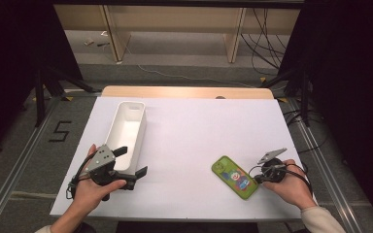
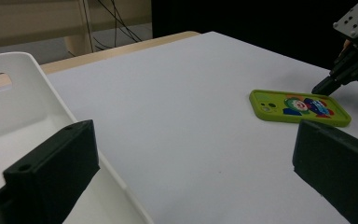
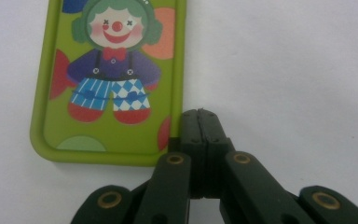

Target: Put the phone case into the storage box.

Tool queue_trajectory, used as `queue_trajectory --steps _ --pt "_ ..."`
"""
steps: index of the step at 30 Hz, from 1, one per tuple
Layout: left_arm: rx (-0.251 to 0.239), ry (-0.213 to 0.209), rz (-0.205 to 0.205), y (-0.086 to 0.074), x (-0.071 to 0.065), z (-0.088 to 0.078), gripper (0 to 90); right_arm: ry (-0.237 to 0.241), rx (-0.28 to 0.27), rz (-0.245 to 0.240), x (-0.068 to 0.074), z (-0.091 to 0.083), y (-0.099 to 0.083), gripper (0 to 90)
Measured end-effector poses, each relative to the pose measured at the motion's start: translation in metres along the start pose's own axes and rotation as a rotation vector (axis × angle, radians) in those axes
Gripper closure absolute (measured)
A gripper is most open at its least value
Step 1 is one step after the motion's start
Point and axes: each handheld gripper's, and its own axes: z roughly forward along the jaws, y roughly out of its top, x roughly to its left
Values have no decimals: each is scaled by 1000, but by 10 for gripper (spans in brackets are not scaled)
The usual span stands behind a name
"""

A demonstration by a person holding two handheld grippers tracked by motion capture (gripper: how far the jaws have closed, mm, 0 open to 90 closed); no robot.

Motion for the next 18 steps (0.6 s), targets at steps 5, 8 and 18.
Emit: queue_trajectory --steps 5,8,18 --pt "1 1 -1 0 0 0 0 3 4 -8 4 0 1 900" --pt "-2 4 -5 0 0 0 0 14 4 -6 6 0 2 900" --pt "-2 5 -3 0 1 -1 0 19 -7 7 8 0 2 886"
